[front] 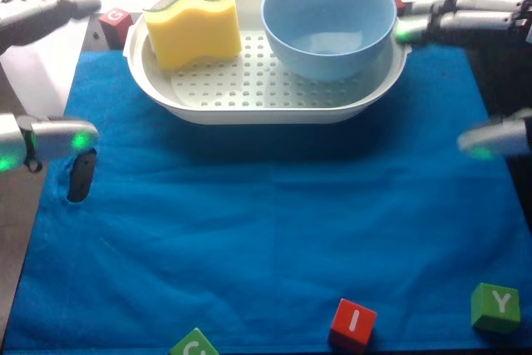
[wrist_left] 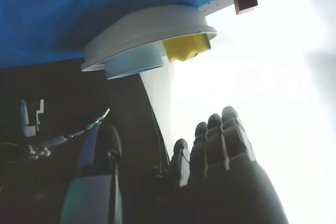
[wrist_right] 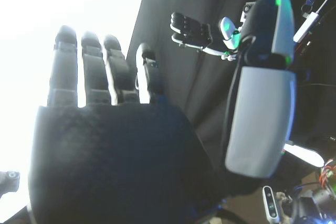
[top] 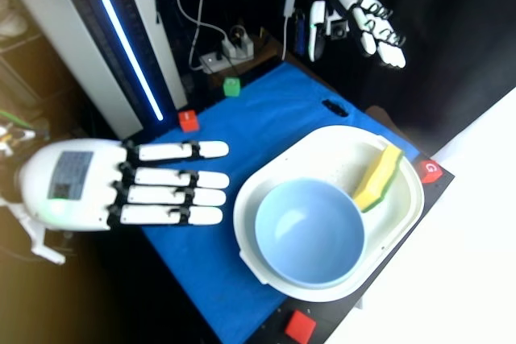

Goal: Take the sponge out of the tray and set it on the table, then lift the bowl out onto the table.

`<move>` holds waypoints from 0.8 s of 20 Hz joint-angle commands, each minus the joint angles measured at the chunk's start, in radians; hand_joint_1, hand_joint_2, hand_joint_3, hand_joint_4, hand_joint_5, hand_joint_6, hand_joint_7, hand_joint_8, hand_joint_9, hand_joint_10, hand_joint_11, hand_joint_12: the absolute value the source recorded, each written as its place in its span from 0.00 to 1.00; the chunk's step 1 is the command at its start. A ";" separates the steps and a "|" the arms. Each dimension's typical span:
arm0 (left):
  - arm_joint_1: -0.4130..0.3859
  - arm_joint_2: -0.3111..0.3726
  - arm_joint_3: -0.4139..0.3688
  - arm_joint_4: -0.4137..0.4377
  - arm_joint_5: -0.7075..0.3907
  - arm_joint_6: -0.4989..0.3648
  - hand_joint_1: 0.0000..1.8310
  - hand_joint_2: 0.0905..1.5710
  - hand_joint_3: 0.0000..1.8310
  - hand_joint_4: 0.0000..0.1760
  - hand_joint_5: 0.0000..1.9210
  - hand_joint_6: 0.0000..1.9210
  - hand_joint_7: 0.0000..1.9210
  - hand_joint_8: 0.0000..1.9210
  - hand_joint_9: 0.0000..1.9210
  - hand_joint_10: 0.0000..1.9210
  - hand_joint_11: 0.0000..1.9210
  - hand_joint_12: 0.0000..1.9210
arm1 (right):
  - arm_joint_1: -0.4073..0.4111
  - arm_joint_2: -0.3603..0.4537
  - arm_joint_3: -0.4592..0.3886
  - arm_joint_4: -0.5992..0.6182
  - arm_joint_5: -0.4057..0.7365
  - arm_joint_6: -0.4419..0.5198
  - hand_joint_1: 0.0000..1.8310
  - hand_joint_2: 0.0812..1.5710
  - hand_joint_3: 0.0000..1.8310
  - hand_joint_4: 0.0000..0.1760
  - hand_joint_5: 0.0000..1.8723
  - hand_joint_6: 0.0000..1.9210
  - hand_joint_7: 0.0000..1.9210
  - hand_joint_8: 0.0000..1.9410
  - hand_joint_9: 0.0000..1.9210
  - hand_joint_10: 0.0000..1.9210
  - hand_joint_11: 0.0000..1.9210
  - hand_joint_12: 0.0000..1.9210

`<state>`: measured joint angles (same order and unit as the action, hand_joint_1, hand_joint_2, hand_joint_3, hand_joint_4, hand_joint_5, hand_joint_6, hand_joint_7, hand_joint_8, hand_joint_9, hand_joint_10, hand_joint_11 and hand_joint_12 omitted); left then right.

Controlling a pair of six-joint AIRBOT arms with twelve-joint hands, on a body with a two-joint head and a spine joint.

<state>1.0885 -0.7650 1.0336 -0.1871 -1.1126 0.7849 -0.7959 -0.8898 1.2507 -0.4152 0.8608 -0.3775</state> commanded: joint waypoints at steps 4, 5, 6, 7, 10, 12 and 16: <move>-0.010 -0.011 0.011 -0.014 -0.100 -0.007 0.34 0.65 0.00 0.20 0.17 0.00 0.15 0.00 0.13 0.00 0.00 0.33 | 0.010 -0.009 0.005 0.036 0.104 0.004 0.35 0.75 0.00 0.62 0.22 0.00 0.16 0.00 0.12 0.00 0.00 0.22; -0.010 -0.012 0.012 -0.015 -0.094 -0.008 0.32 0.64 0.00 0.31 0.17 0.00 0.16 0.00 0.14 0.00 0.00 0.36 | 0.011 -0.009 0.005 0.034 0.104 0.005 0.36 0.74 0.00 0.63 0.21 0.00 0.16 0.00 0.12 0.00 0.00 0.24; -0.010 -0.012 0.013 -0.015 -0.092 -0.008 0.31 0.65 0.00 0.38 0.16 0.00 0.15 0.00 0.14 0.00 0.00 0.36 | 0.011 -0.009 0.005 0.033 0.104 0.006 0.35 0.75 0.00 0.65 0.21 0.00 0.16 0.00 0.12 0.00 0.00 0.24; -0.010 -0.012 0.013 -0.015 -0.091 -0.009 0.33 0.65 0.00 0.40 0.16 0.00 0.14 0.00 0.10 0.00 0.00 0.29 | 0.011 -0.009 0.005 0.033 0.104 0.007 0.34 0.75 0.00 0.68 0.21 0.00 0.16 0.00 0.11 0.00 0.00 0.23; -0.063 -0.029 0.051 -0.002 -0.031 -0.009 0.40 0.63 0.00 0.30 0.17 0.00 0.14 0.00 0.08 0.00 0.00 0.18 | 0.011 -0.008 0.005 0.033 0.104 0.010 0.36 0.74 0.00 0.69 0.23 0.00 0.17 0.00 0.13 0.00 0.01 0.23; -0.130 -0.075 0.108 0.008 0.060 -0.009 0.45 0.61 0.00 0.23 0.18 0.00 0.16 0.00 0.12 0.00 0.00 0.18 | 0.011 -0.009 0.005 0.033 0.104 0.010 0.35 0.75 0.00 0.63 0.23 0.00 0.16 0.00 0.13 0.00 0.01 0.23; -0.252 -0.154 0.219 0.038 0.222 -0.031 0.44 0.60 0.00 0.25 0.20 0.00 0.20 0.00 0.19 0.00 0.02 0.42 | 0.011 -0.014 0.007 0.030 0.104 0.010 0.40 0.71 0.00 0.63 0.25 0.00 0.17 0.00 0.13 0.00 0.00 0.28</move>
<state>0.8429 -0.9249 1.2514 -0.1341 -0.7815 0.7609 -0.7959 -0.9035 1.2533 -0.4324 0.8612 -0.3710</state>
